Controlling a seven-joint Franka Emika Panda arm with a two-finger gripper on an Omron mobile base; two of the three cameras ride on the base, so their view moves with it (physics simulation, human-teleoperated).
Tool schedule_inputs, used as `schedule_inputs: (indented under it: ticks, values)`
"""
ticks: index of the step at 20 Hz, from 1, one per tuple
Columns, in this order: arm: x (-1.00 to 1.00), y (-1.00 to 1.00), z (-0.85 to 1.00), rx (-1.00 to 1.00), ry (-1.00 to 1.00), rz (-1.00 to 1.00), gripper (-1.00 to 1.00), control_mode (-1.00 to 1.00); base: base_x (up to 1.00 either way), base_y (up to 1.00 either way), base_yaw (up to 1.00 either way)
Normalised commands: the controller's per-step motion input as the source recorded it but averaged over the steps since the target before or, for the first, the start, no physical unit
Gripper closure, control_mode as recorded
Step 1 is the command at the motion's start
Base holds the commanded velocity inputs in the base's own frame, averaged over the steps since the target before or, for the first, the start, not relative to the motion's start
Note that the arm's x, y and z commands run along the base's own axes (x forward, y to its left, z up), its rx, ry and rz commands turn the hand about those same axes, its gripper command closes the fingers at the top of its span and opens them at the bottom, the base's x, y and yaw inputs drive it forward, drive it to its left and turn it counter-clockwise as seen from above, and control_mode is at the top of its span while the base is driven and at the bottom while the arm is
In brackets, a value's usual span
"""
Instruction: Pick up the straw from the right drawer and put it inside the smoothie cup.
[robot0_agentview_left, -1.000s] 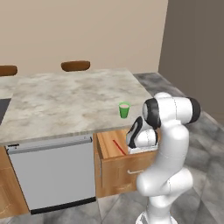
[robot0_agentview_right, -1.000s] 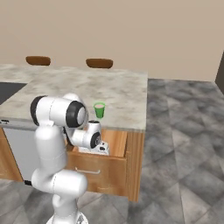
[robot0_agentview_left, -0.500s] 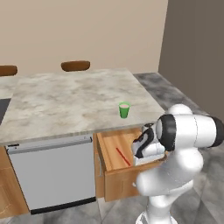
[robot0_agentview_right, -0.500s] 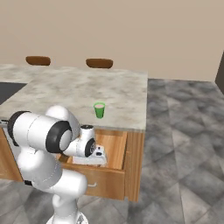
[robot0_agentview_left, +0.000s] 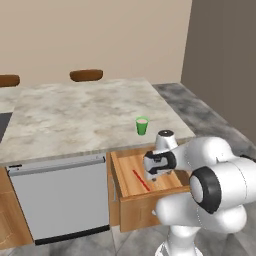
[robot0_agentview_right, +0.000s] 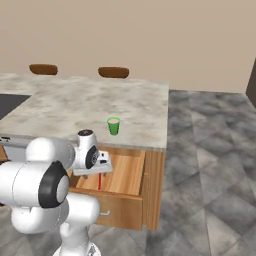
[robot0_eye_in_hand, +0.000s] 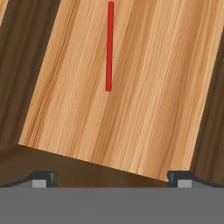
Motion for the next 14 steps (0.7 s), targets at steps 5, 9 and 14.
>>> schedule_inputs:
  ticks: [5,9,14]
  values:
    - [0.34,0.21,0.02,0.0,0.0,0.0,-1.0,-1.0,0.0,0.0,0.0]
    - [0.23,0.0,-0.03,0.0,0.0,0.0,-1.0,-1.0,0.0,0.0,0.0]
    - [0.16,0.0,-0.28,0.0,0.0,0.0,-1.0,-1.0,0.0,0.0,0.0]
